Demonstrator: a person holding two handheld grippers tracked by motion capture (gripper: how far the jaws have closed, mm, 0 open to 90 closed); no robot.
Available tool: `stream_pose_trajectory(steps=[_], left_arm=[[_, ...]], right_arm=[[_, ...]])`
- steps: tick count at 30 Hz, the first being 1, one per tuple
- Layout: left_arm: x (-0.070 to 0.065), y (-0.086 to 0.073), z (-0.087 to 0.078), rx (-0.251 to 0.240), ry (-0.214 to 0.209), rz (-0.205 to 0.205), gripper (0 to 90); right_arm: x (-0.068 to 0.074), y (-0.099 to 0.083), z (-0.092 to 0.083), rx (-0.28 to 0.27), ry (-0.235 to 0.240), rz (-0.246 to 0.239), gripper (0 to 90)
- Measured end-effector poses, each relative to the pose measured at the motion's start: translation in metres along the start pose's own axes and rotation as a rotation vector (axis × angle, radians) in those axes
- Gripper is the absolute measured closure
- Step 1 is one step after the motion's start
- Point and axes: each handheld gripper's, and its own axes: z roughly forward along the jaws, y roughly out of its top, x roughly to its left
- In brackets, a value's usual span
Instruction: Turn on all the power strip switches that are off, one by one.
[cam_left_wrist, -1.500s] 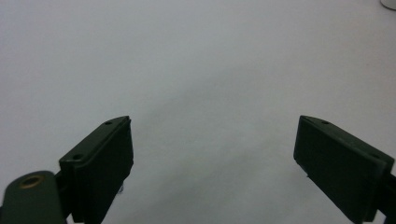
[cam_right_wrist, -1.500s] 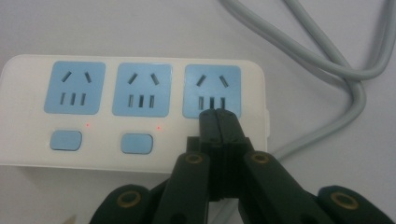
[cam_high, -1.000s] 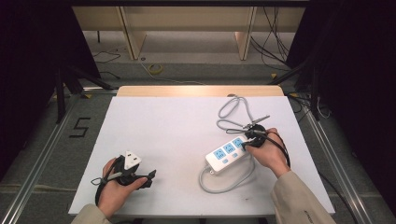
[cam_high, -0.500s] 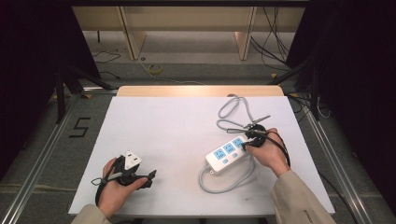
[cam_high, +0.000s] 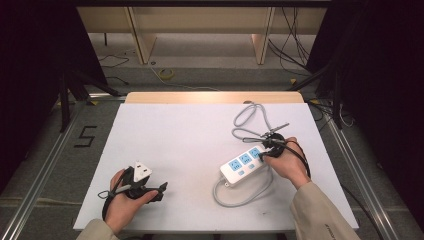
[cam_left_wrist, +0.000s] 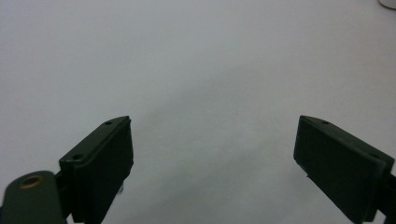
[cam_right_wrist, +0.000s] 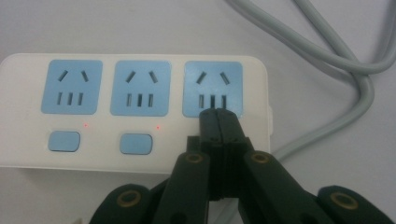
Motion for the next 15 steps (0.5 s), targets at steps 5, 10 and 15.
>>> stream_pose_trajectory(steps=[5, 10, 15], left_arm=[[-0.0005, 0.0000, 0.0003, -0.002, 0.000, -0.003, 11.7], [-0.0006, -0.0001, 0.0003, -0.003, 0.000, -0.002, 11.7], [-0.0008, 0.0000, 0.0005, -0.001, 0.000, -0.001, 11.7]], right_arm=[[-0.0001, -0.0002, 0.0000, 0.000, 0.002, 0.006, 90.0], [0.0008, 0.0001, 0.0001, 0.002, -0.005, 0.004, 90.0], [0.0016, 0.0000, 0.0001, 0.002, -0.010, 0.004, 90.0]])
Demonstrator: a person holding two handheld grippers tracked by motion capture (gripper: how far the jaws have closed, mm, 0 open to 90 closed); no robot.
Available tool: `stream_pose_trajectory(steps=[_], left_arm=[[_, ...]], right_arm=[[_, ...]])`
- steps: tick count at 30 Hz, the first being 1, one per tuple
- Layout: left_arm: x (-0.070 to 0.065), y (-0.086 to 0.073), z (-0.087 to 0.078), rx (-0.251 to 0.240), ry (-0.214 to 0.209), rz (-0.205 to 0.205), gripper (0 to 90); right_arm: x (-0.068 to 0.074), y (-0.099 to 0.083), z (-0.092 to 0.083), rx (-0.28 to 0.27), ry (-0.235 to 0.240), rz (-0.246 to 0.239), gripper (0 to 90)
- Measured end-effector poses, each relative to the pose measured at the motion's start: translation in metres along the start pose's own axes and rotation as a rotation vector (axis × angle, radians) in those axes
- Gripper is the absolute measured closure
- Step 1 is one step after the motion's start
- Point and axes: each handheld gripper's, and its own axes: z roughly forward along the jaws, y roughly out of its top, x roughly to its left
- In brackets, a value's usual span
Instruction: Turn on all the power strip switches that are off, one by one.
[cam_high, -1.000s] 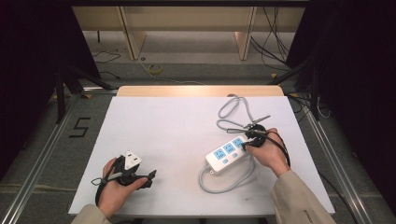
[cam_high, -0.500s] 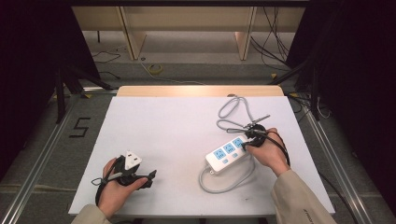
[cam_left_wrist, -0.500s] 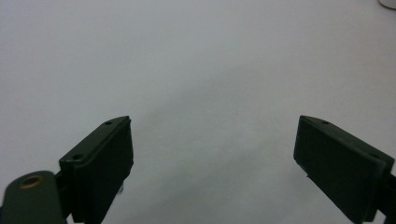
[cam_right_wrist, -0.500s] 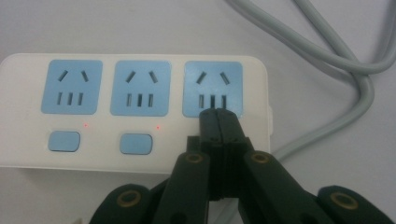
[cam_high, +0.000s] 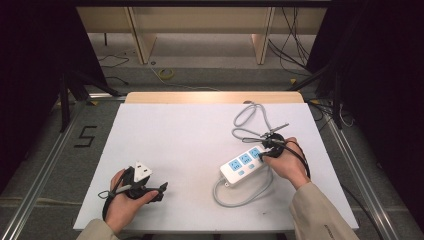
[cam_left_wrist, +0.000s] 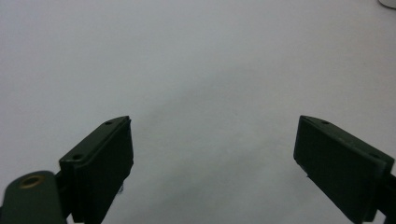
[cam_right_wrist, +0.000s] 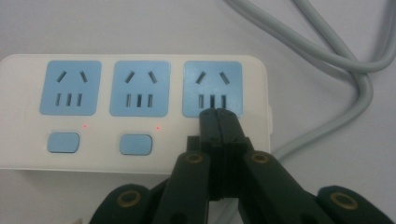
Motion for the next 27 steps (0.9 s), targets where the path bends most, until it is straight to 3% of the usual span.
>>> stream_pose_trajectory(steps=[27], left_arm=[[-0.0001, -0.0002, 0.0005, 0.003, -0.003, -0.002, 11.8]], right_arm=[[0.0002, -0.0011, 0.0005, -0.004, 0.001, 0.004, 90.0]])
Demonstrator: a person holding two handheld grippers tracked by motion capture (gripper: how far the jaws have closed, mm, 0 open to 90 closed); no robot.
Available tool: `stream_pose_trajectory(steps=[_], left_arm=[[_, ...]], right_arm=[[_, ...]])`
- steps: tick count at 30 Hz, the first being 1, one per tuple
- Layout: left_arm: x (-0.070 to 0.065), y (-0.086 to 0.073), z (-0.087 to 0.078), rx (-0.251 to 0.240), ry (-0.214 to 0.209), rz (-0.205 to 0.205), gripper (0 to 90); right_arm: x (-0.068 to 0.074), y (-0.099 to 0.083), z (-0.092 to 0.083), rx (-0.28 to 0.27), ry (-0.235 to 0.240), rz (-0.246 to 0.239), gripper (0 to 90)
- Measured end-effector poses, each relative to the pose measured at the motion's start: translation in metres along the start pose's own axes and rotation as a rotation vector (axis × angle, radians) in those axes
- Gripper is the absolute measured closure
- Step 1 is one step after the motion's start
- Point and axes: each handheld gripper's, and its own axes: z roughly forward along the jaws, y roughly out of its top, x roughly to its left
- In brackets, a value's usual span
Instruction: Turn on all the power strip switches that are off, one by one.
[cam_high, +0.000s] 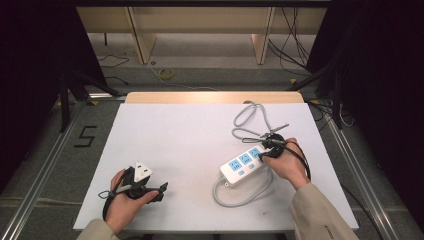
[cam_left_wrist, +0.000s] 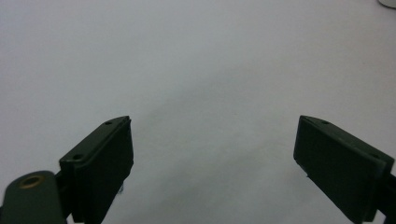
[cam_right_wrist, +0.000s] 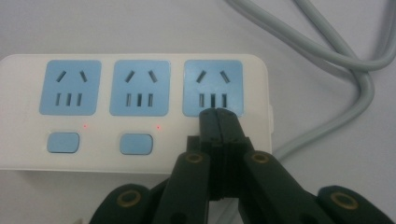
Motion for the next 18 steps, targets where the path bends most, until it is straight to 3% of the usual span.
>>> stream_pose_trajectory(steps=[18], left_arm=[[0.0000, -0.0003, 0.0009, 0.006, -0.002, 0.000, 11.8]], right_arm=[[-0.0024, -0.0035, -0.0025, -0.024, -0.001, -0.010, 90.0]])
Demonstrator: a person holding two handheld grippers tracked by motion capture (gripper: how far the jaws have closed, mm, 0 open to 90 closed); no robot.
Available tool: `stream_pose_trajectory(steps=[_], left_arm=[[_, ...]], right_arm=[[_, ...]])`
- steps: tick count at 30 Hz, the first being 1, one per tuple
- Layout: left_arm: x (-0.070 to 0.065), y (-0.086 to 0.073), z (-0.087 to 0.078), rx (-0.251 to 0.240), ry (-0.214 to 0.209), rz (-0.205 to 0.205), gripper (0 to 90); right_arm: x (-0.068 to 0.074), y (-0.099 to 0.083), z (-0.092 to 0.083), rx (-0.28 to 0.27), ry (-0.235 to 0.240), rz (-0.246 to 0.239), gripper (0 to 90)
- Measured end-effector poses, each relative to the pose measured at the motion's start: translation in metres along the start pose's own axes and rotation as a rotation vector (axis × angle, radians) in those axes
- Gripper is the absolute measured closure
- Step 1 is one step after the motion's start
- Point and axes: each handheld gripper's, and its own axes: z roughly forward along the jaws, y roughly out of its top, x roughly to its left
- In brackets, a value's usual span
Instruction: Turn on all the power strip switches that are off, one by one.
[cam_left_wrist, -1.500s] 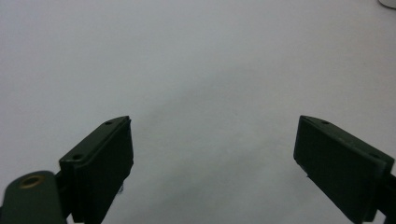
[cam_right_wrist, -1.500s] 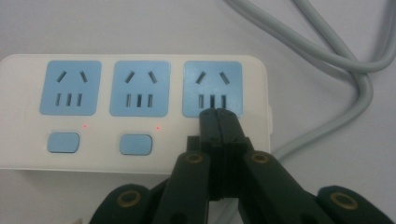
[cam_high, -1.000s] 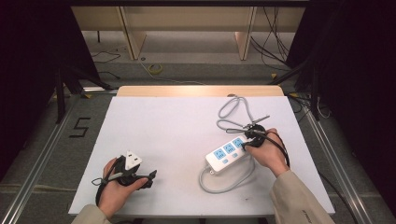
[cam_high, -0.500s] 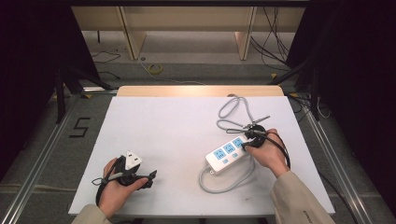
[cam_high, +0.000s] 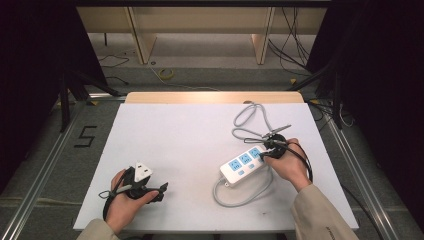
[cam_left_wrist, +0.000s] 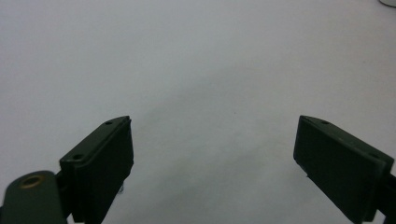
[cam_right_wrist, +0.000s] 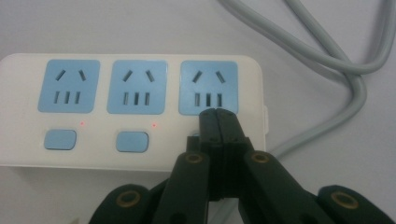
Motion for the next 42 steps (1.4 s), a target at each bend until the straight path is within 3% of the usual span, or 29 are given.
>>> stream_pose_trajectory(steps=[7, 11, 21, 34, 42], left_arm=[[0.000, 0.000, 0.000, 0.000, 0.000, 0.001, 11.9], [-0.001, 0.000, 0.001, 0.000, -0.001, 0.001, 11.9], [0.000, 0.000, 0.001, 0.003, -0.002, -0.002, 11.9], [0.000, 0.000, 0.002, 0.005, -0.001, -0.004, 12.0], [0.001, -0.001, 0.003, 0.012, 0.003, -0.008, 12.0]], right_arm=[[-0.001, 0.001, -0.008, -0.071, 0.014, 0.003, 87.4], [-0.002, -0.001, -0.010, -0.078, 0.019, -0.010, 87.0], [-0.005, -0.007, -0.018, -0.121, 0.032, -0.012, 76.3], [-0.020, -0.038, -0.025, -0.241, 0.040, 0.049, 52.7], [-0.026, -0.064, -0.028, -0.314, 0.033, 0.095, 46.3]])
